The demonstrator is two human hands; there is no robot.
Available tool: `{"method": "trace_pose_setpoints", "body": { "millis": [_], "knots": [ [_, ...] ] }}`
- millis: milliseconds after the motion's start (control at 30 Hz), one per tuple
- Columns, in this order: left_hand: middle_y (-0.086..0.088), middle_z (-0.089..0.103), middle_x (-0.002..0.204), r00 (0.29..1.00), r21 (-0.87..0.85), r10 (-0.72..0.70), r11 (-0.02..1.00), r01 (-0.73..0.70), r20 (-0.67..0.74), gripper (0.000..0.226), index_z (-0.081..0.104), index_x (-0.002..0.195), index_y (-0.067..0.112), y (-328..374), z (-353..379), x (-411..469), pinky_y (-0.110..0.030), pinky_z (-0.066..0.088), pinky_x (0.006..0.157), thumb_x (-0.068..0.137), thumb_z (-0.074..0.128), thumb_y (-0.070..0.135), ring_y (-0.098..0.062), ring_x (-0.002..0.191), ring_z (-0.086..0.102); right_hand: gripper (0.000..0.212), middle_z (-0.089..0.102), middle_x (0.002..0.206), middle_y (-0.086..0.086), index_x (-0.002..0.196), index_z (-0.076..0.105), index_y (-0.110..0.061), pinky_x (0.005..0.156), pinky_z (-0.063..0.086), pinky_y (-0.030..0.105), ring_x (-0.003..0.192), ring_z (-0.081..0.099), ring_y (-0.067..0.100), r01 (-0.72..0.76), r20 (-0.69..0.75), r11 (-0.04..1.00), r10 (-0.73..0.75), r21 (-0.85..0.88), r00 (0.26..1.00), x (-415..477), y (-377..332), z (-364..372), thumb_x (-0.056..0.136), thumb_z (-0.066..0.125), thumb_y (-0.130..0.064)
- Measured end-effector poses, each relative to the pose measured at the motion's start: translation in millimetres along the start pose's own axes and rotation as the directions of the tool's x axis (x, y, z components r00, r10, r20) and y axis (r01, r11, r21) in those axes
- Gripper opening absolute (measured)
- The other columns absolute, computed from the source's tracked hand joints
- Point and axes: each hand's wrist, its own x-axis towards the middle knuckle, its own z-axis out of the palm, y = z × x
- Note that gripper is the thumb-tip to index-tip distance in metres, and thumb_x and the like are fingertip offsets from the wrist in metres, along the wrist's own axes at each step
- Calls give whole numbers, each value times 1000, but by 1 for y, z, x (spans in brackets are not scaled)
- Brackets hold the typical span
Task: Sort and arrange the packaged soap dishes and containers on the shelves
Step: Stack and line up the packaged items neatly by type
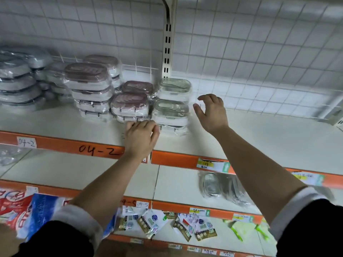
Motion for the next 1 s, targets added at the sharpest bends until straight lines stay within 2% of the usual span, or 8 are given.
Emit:
{"method": "trace_pose_setpoints", "body": {
  "millis": [133,267,433,533,600,700,833,1000],
  "knots": [
    [-4,62,71,1000,-60,20,998,-20,1,34,61,78,12,31,-2,-21,-39,34,76,96,36,25,-28,67,58,34,56,128,6,124,59,-12,91,43,41,125,41,30,-60,-13,998,60,-26,998,-48,40,-32,97,53,-32],
    [-2,61,79,999,-141,49,989,-47,10,34,61,83,13,87,-1,-45,-41,37,78,98,34,28,-26,76,56,32,59,124,12,121,63,-7,92,44,45,124,42,35,-101,-34,994,100,-30,994,-99,75,-64,95,57,-25],
    [-1,63,92,991,-207,134,970,-130,6,27,64,91,15,161,1,-85,-40,36,78,95,41,28,-25,87,55,26,61,118,14,115,65,-5,98,38,39,116,47,37,-80,-76,996,77,-35,994,-173,112,-102,92,60,-18],
    [-1,63,95,987,-212,159,965,-154,8,25,65,93,14,199,5,-112,-39,35,77,94,43,27,-26,89,56,21,61,109,16,106,65,-3,92,37,39,103,49,38,-54,-167,996,43,-66,985,-214,133,-121,89,62,-13],
    [-2,64,97,984,-222,162,965,-141,76,26,66,95,14,221,8,-129,-40,37,78,94,42,26,-27,91,58,18,59,103,18,99,61,-1,85,35,39,95,49,37,-97,-190,993,82,-70,978,-240,145,-128,86,61,-13],
    [-3,65,98,973,-235,146,967,-102,178,29,66,96,12,246,16,-154,-40,39,77,93,41,26,-28,89,59,15,58,100,20,97,60,-1,82,33,39,92,49,38,-124,-145,989,112,-75,983,-281,157,-125,86,61,-12],
    [-5,67,102,937,-243,169,965,-95,305,38,67,103,10,265,34,-179,-40,42,80,94,37,30,-29,93,60,23,58,115,14,112,65,-6,93,37,40,107,48,37,-183,-18,983,182,-14,983,-320,174,-110,90,62,-14],
    [-11,68,110,899,-289,169,956,-50,404,45,67,112,4,269,74,-195,-41,50,84,93,37,30,-33,99,62,31,57,126,14,120,64,-7,101,39,42,121,45,35,-255,79,966,251,35,965,-334,196,-77,91,63,-20]
  ]
}}
